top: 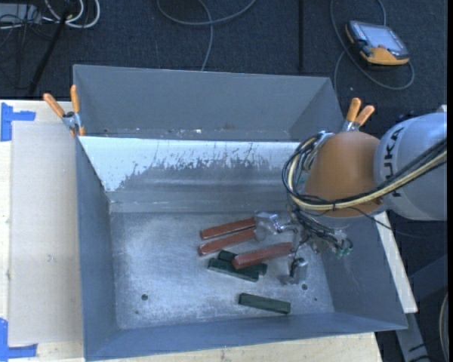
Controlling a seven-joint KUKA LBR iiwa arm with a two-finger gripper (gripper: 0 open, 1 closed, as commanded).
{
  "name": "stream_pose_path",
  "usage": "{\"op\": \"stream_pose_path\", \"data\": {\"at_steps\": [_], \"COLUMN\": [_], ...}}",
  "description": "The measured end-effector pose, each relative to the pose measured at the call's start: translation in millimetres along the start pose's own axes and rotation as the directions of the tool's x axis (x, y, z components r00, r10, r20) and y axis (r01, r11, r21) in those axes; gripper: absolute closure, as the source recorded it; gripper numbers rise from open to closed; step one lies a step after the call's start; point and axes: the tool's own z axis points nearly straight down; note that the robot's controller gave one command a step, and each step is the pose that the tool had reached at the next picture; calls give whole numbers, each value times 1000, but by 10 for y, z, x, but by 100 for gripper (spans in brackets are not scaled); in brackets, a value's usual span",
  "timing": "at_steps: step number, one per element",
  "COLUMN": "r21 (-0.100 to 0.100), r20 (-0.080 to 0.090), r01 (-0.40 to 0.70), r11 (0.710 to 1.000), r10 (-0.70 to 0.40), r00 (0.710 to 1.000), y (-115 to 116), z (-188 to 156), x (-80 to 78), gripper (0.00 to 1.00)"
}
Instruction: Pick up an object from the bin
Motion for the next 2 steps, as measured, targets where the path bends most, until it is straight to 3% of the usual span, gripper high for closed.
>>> {"op": "stream_pose_path", "data": {"at_steps": [1,2], "r21": [1,5], "r20": [-1,9], "r01": [4,5], "r11": [1000,1000], "r10": [-4,-5], "r00": [1000,1000], "y": [3,-6], "z": [-5,-33], "x": [-10,-42], "gripper": [0,100]}}
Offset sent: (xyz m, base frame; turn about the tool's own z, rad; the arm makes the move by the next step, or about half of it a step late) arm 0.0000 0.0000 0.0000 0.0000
